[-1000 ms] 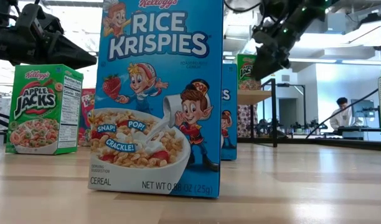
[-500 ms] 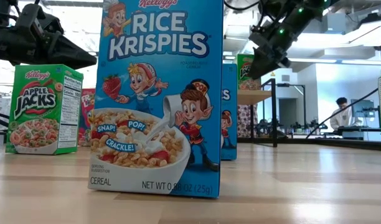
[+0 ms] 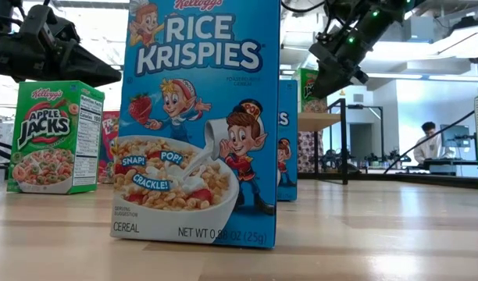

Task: Stack cereal on shelf
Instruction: Put the top green cereal box on the shelf

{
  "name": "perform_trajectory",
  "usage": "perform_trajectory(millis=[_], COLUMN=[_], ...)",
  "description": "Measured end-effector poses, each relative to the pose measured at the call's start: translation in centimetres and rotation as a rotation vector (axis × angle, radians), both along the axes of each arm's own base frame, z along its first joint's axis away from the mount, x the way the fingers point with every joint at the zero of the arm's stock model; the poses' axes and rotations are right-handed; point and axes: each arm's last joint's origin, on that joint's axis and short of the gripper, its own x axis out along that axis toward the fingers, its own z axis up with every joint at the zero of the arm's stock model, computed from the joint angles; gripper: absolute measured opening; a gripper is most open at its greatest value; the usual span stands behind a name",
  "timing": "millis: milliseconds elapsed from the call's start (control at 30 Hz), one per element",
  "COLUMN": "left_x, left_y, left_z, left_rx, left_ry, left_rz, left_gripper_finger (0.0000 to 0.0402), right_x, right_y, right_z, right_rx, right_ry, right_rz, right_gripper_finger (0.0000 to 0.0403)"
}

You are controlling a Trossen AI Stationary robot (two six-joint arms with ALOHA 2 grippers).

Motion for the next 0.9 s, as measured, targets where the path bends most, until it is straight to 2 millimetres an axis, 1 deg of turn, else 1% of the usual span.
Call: perform_trajectory(millis=[200, 333, 533, 633, 700, 900], left_x=[0.0, 0.0, 0.0, 0.0, 0.0, 0.0], left_y=[0.0, 0.0, 0.0, 0.0, 0.0, 0.0], left_z=[0.0, 0.0, 0.0, 0.0, 0.0, 0.0], left_rx=[0.02, 0.035, 0.027, 0.027, 0.027, 0.034], left_ry=[0.006, 0.011, 0.009, 0.008, 0.008, 0.011], left_rz=[0.001, 0.001, 0.001, 0.001, 0.001, 0.001], left_gripper_finger=[0.0, 0.0, 0.0, 0.0, 0.0, 0.0], right_x=[0.1, 0.4, 0.8, 0.8, 1.2, 2.4], right_y=[0.3, 0.8, 1.5, 1.4, 1.1, 0.3], right_z=[0.0, -0.1, 0.0, 0.1, 0.0, -1.2], right_rx=[0.039, 0.088, 0.101, 0.1, 0.093, 0.114], right_ry=[-0.034, -0.067, -0.092, -0.11, -0.129, -0.13], right_rz=[-0.031, -0.035, -0.023, -0.052, -0.058, -0.079], right_gripper_finger=[0.0154, 0.0154, 0.0154, 0.0154, 0.0154, 0.0154])
